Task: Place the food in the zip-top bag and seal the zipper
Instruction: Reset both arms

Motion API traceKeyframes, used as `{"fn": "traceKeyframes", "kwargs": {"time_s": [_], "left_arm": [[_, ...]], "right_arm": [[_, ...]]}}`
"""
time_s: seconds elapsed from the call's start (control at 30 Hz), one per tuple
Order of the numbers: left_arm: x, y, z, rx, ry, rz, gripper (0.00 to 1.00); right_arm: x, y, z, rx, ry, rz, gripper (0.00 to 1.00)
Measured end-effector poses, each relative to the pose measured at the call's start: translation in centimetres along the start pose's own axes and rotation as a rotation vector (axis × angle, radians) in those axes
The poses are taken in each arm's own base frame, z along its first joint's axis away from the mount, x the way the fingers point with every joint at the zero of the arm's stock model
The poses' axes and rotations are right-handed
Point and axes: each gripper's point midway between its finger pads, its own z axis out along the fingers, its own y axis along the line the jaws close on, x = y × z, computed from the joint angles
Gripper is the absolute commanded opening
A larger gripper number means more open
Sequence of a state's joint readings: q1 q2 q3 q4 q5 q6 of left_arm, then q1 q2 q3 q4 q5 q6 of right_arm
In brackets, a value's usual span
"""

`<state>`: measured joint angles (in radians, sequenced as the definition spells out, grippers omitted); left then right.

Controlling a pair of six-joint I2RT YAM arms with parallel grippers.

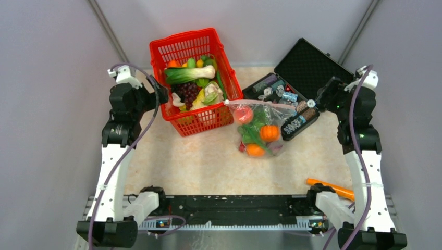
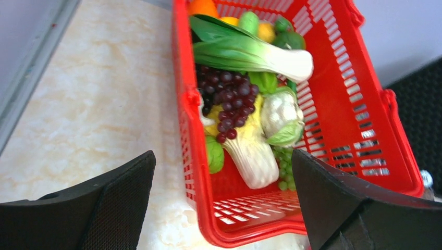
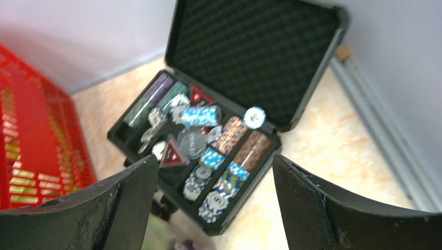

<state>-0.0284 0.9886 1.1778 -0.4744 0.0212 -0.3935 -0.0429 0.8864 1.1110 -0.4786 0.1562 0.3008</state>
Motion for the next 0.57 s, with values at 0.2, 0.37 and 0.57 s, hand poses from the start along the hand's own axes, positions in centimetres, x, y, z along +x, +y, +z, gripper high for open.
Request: {"fn": "traceKeyframes", "kwargs": {"time_s": [0.2,0.37,0.57], "left_arm": [[-1.2,2.9,-2.1,-0.163,-0.104,-0.048,0.99],[-2.3,4.5,-3.8,-0.25,-0.186,-0.069,0.99],[-2.3,5.7,-3.7,-0.312,-0.199,-0.078,0.99]], "right_arm": [[3.5,1.7,0.5,-0.112,0.09,0.041,0.79],[3.8,2.4,0.5,-0.148,0.091,0.078,0.79],[2.7,3.1,-0.1,-0.182,0.043,0.116,0.79]]}}
